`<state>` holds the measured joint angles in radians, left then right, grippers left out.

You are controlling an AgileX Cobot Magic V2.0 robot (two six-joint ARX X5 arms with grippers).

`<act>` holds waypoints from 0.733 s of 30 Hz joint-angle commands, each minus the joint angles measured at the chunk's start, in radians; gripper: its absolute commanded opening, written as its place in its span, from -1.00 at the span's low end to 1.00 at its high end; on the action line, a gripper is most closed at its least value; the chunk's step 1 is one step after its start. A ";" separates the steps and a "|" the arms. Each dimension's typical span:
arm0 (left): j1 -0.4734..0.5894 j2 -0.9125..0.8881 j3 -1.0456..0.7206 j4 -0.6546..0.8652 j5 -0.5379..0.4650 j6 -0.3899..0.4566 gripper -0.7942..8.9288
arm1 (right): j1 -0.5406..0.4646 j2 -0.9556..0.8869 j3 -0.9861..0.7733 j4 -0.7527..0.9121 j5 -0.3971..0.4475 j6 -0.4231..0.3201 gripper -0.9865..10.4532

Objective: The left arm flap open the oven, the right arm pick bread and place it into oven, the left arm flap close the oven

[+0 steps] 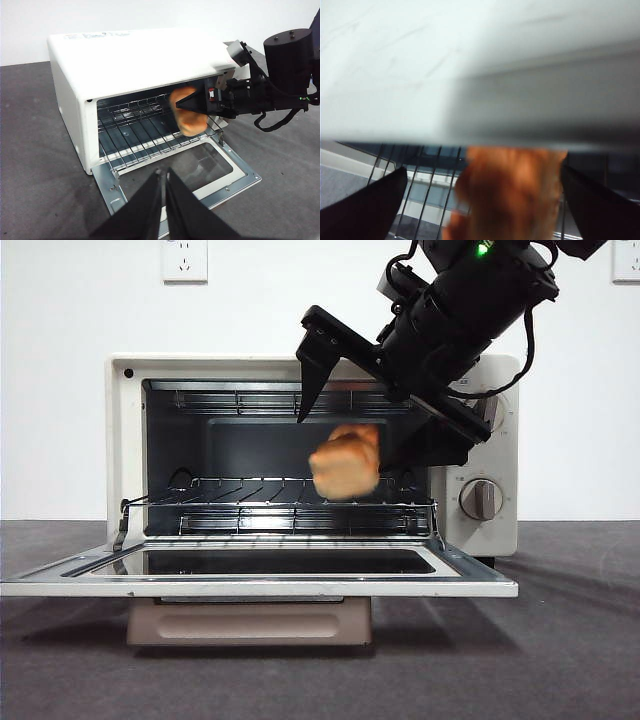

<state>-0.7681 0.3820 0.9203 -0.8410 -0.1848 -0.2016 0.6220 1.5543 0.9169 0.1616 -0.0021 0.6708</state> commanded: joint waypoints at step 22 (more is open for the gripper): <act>-0.008 0.045 0.018 0.003 -0.006 0.000 -0.80 | 0.054 -0.279 0.047 -0.323 -0.054 -0.150 0.04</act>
<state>-0.7681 0.4183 0.9211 -0.8520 -0.1860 -0.2016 0.6643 1.2900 0.9436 -0.1574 -0.0566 0.5644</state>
